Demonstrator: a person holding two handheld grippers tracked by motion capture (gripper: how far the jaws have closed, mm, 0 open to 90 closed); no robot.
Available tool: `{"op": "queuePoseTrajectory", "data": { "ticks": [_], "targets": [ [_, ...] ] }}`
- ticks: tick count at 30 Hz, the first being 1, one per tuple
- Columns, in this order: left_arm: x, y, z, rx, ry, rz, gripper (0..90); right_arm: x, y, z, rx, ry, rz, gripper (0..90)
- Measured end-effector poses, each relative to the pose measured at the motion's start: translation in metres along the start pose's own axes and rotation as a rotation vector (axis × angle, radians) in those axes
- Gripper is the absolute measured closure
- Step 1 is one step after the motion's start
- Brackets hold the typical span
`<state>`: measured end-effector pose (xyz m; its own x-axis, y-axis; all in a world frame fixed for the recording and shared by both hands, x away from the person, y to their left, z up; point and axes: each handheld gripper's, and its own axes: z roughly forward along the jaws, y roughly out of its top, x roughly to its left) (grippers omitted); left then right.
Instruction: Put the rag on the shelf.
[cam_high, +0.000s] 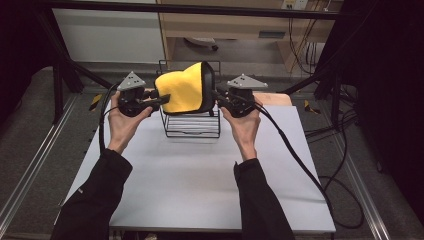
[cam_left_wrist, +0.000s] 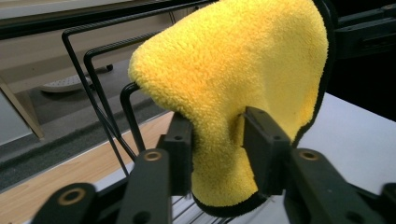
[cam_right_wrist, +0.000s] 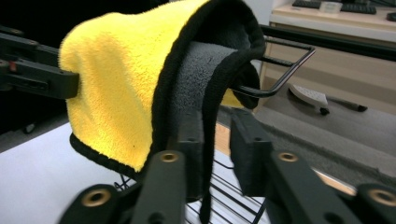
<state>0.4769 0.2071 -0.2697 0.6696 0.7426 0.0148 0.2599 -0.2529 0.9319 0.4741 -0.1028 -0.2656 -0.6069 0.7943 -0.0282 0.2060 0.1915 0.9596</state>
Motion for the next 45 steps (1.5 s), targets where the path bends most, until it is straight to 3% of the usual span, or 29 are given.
{"op": "queuePoseTrajectory", "data": {
  "ticks": [2,5,7,10,15,19,26,31,45],
  "targets": [
    [-0.001,-0.001,-0.005,0.010,0.007,-0.001,50.5,-0.001,0.000,-0.008,-0.013,0.008,-0.006,62.7],
    [-0.001,-0.005,-0.013,0.037,0.011,-0.003,41.7,-0.005,-0.003,-0.021,-0.031,0.030,0.025,50.3],
    [-0.002,-0.011,-0.018,0.062,0.022,-0.004,37.1,-0.006,-0.007,-0.027,-0.026,0.040,0.025,42.8],
    [-0.003,-0.020,-0.022,0.085,0.004,-0.020,31.2,-0.009,-0.017,-0.036,0.000,0.059,0.035,34.3],
    [-0.007,-0.045,-0.025,0.141,-0.018,-0.014,24.2,-0.016,-0.039,-0.048,0.042,0.073,0.045,22.7],
    [-0.007,-0.074,-0.027,0.186,-0.038,-0.025,19.3,-0.023,-0.059,-0.055,0.087,0.086,0.069,14.1],
    [-0.003,-0.122,-0.035,0.214,-0.057,-0.075,15.9,-0.038,-0.104,-0.070,0.150,0.087,0.110,7.2],
    [0.000,-0.148,-0.042,0.245,-0.059,-0.081,12.2,-0.046,-0.132,-0.082,0.187,0.090,0.126,4.8],
    [0.004,-0.192,-0.057,0.291,-0.051,-0.105,4.7,-0.060,-0.198,-0.114,0.262,0.077,0.196,1.2]
  ]
}}
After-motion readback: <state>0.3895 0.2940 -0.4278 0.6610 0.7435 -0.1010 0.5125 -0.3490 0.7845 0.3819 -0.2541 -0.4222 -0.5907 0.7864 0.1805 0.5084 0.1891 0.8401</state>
